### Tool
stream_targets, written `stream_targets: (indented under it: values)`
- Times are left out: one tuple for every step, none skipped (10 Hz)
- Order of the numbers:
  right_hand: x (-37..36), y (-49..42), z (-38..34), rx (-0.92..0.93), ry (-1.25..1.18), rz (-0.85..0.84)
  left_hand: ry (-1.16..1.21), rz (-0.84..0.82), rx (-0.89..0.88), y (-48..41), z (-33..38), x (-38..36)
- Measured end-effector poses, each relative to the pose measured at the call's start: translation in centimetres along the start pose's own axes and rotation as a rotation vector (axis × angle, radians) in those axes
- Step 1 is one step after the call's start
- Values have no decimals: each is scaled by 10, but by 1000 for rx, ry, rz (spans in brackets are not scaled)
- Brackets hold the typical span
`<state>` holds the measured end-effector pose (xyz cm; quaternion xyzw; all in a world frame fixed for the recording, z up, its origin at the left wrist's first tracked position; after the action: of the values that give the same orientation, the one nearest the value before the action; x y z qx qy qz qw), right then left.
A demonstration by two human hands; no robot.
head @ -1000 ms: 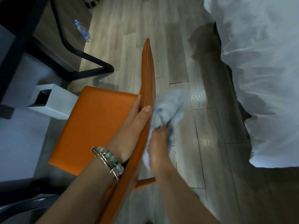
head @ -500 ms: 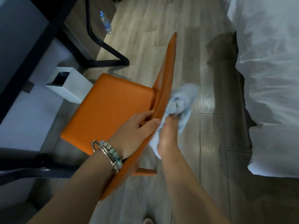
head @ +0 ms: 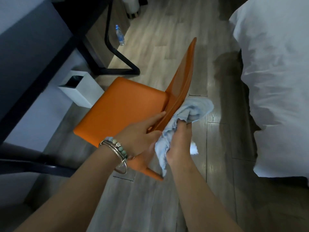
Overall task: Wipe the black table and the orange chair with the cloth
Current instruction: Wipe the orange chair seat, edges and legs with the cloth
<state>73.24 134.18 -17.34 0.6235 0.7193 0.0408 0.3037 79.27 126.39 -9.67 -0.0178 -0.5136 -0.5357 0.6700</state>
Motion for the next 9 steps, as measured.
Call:
stream_targets:
  values:
    - [3,3,2,135,30,-102,78,128,-130,20,-18,-6]
    - [2,-2,12,216,8,-128,343,336,-241,29,-43,-22]
    - [4,-23,53,214,35,-118,558,487,-344,23,-57,-41]
    - [11,-49,102,173,107,-127,679,583,-438,16,-65,-55]
    - [16,-76,141,164,122,-137,805,662,-402,10,-73,-61]
    - [22,-110,190,100,209,-151,788,701,-525,11,-73,-66]
    - [29,-119,210,95,226,-239,755,778,-623,12,-75,-73]
    - [28,-126,187,334,136,-238,706,899,-711,9,-78,-80]
    - [22,-127,142,715,-55,-235,687,1007,-768,3,-85,-81]
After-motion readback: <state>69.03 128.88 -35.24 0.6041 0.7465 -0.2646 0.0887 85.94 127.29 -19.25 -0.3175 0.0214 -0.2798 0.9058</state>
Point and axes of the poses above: each hand's wrist, its own y-axis away from the middle knuckle, its own x-axis out of the back of the hand, z = x × y, the point moved 3 cm from there along -y, towards the middle knuckle, and after that the axes turned 9 degrees about x, right-handed, at the moved point
